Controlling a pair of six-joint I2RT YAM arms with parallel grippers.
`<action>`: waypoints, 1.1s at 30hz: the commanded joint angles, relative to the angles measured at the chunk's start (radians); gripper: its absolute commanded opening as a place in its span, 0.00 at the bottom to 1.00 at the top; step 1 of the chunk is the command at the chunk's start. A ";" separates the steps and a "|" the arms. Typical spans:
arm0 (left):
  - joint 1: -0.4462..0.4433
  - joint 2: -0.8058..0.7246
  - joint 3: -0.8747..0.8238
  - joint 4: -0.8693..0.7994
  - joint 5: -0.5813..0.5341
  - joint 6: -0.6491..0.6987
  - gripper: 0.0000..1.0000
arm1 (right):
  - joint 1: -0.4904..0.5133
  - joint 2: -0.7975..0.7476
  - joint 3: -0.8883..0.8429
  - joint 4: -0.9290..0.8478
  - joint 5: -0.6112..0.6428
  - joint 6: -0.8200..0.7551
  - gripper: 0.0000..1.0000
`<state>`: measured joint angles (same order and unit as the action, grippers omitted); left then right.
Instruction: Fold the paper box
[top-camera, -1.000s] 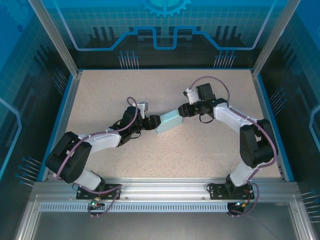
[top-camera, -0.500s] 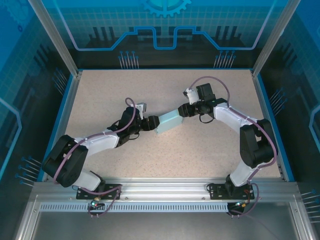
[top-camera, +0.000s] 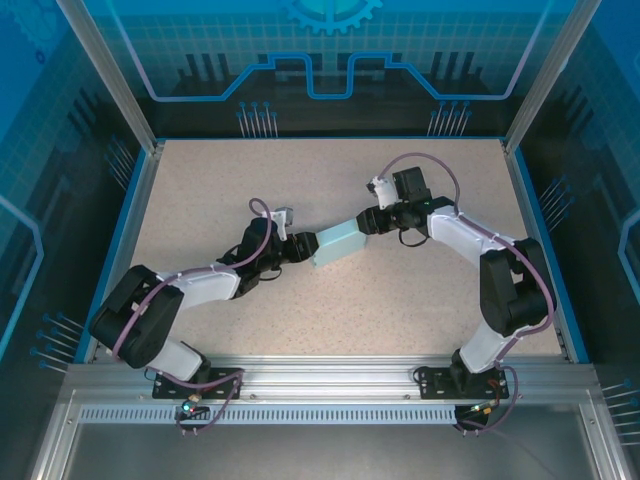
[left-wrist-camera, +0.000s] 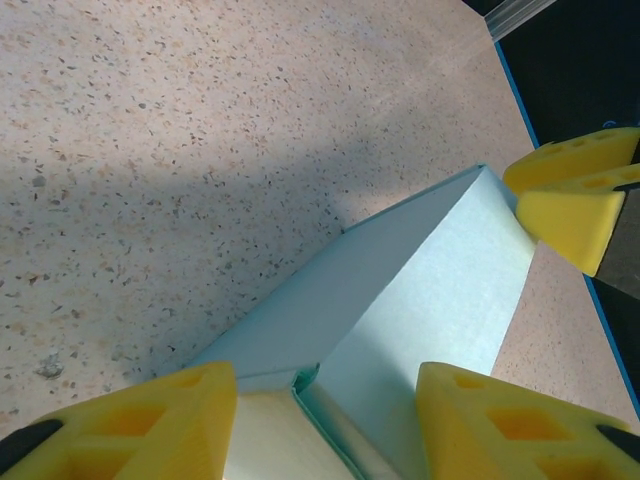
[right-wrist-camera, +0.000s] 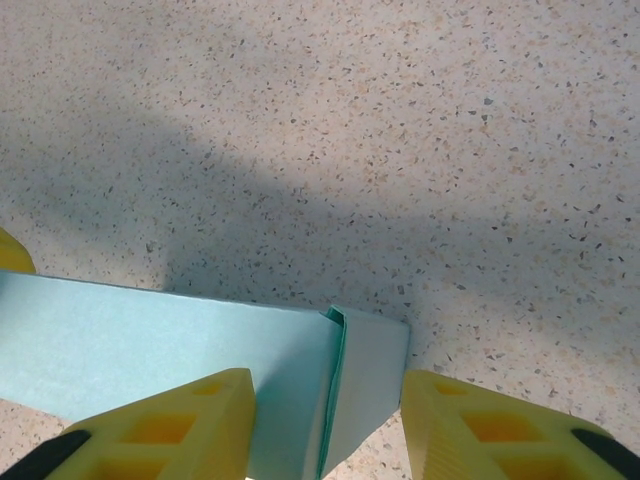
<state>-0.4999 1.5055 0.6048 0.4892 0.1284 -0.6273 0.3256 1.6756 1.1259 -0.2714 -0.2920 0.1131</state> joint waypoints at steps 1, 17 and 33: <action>0.007 0.044 -0.013 -0.078 0.002 0.008 0.52 | -0.011 -0.002 -0.043 -0.092 0.041 -0.001 0.44; 0.046 0.125 0.135 -0.136 0.024 0.070 0.58 | -0.014 -0.103 -0.172 0.007 -0.020 0.081 0.44; 0.047 0.134 0.027 -0.106 0.066 0.043 0.44 | -0.045 -0.049 -0.215 0.042 -0.033 0.081 0.43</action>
<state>-0.4561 1.6073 0.6926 0.5095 0.1734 -0.5968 0.2924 1.5723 0.9558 -0.1558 -0.3435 0.1921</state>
